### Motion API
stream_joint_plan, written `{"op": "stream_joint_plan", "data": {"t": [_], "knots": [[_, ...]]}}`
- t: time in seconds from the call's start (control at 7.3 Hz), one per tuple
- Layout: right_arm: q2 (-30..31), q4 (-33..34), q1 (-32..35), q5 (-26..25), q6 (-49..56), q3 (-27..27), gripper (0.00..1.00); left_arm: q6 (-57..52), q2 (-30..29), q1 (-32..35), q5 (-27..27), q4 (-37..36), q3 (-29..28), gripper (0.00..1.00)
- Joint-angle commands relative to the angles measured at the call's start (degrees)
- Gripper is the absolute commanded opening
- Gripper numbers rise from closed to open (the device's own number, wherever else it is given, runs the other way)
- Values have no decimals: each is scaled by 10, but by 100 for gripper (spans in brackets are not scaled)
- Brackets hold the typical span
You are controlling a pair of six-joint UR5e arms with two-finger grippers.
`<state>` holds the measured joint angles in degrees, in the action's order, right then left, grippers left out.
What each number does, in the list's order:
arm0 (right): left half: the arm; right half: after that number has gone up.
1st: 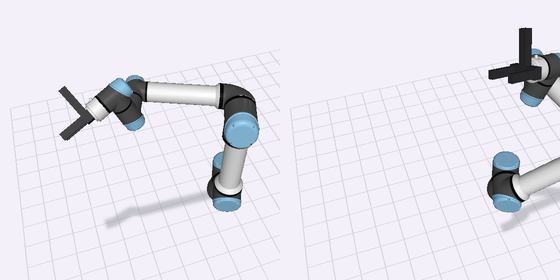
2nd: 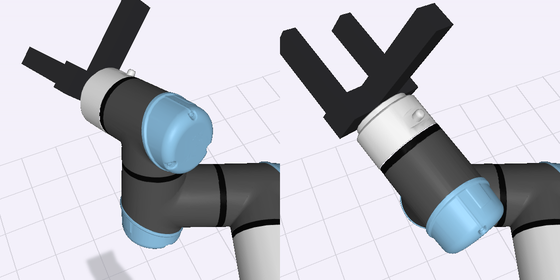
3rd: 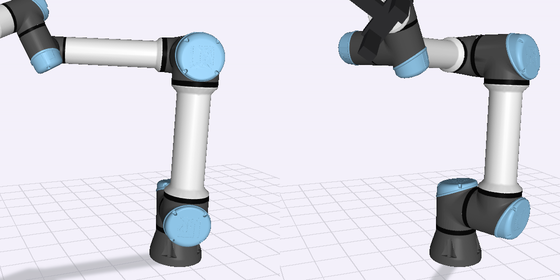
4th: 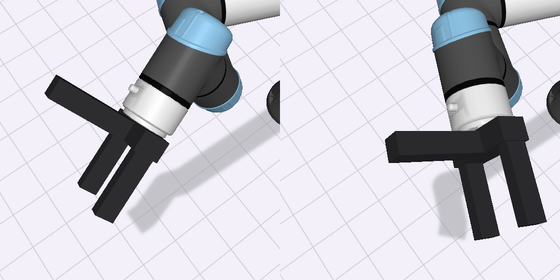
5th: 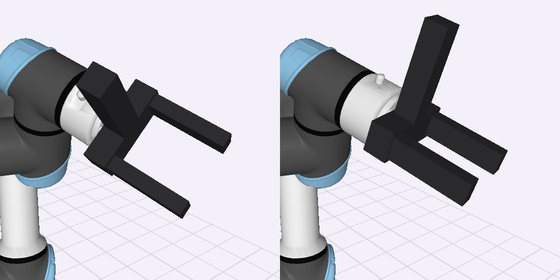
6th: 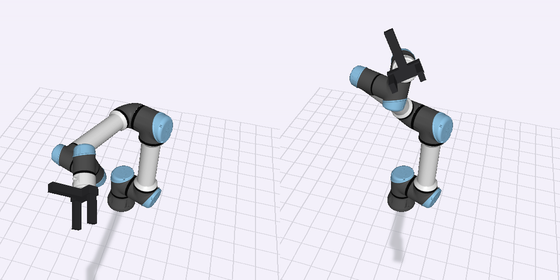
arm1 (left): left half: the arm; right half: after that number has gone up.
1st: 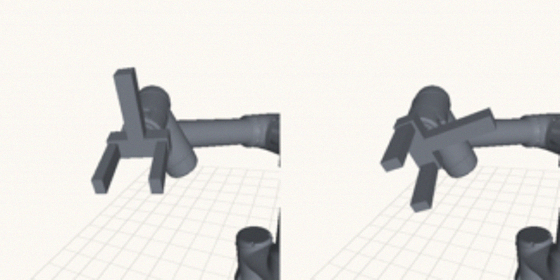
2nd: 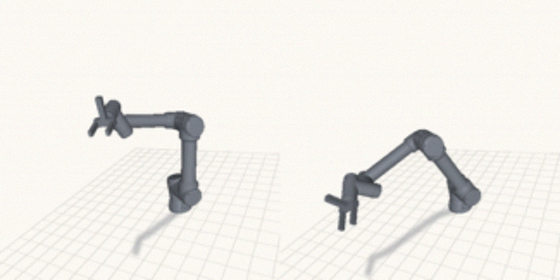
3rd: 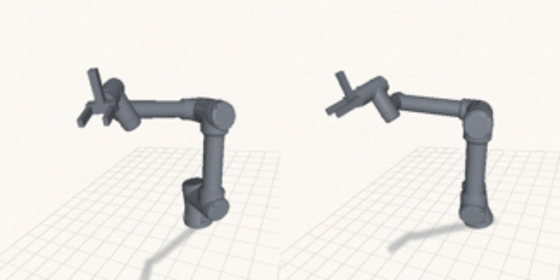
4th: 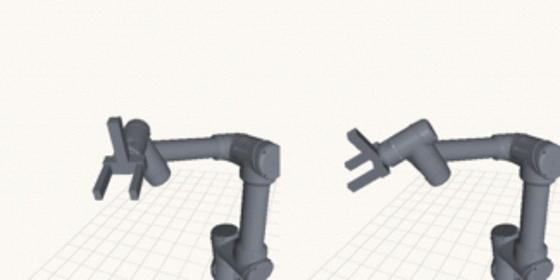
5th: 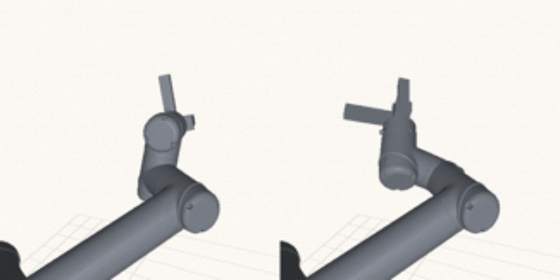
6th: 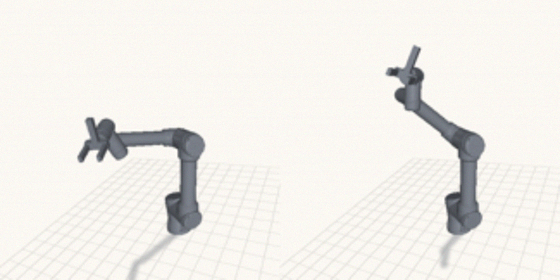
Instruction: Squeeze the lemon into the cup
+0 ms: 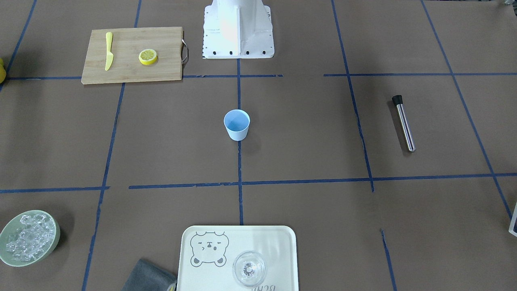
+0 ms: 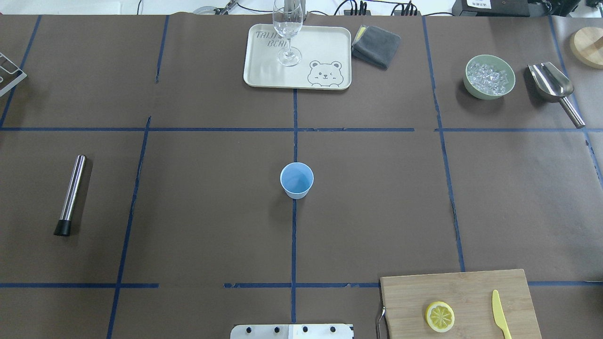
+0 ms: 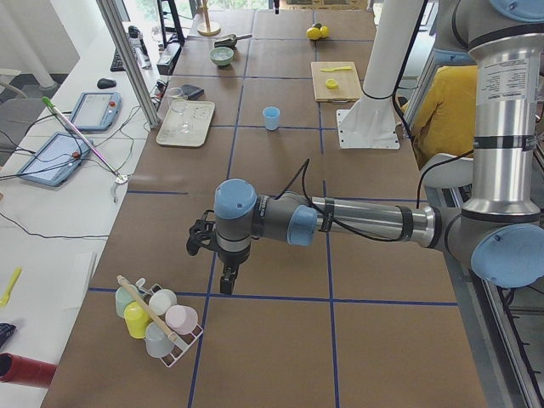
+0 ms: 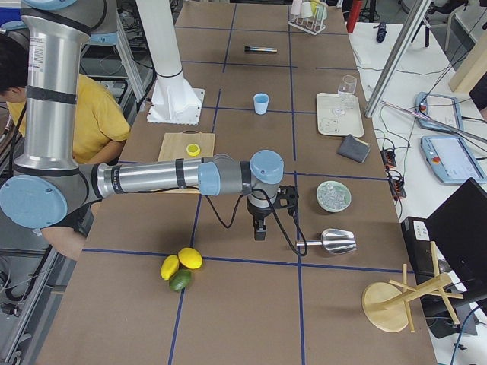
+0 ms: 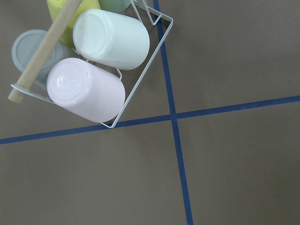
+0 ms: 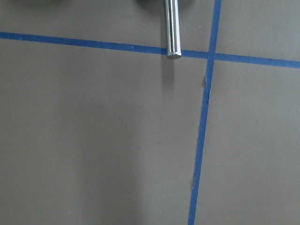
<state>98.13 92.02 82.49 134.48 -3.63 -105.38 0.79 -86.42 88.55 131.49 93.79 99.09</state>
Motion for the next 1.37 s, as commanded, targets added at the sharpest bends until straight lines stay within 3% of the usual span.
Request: {"op": "stream_joint_plan", "data": {"t": [0.0, 0.82, 1.23], "knots": [[0, 0, 0, -21, 2, 0, 100, -1, -5, 0, 35, -13, -2, 100], [-15, 0, -1, -12, -44, 2, 100, -1, -5, 0, 35, -5, 10, 100], [-16, -3, -8, 9, -42, -4, 100, 3, 4, -2, 46, 81, -3, 100]]}}
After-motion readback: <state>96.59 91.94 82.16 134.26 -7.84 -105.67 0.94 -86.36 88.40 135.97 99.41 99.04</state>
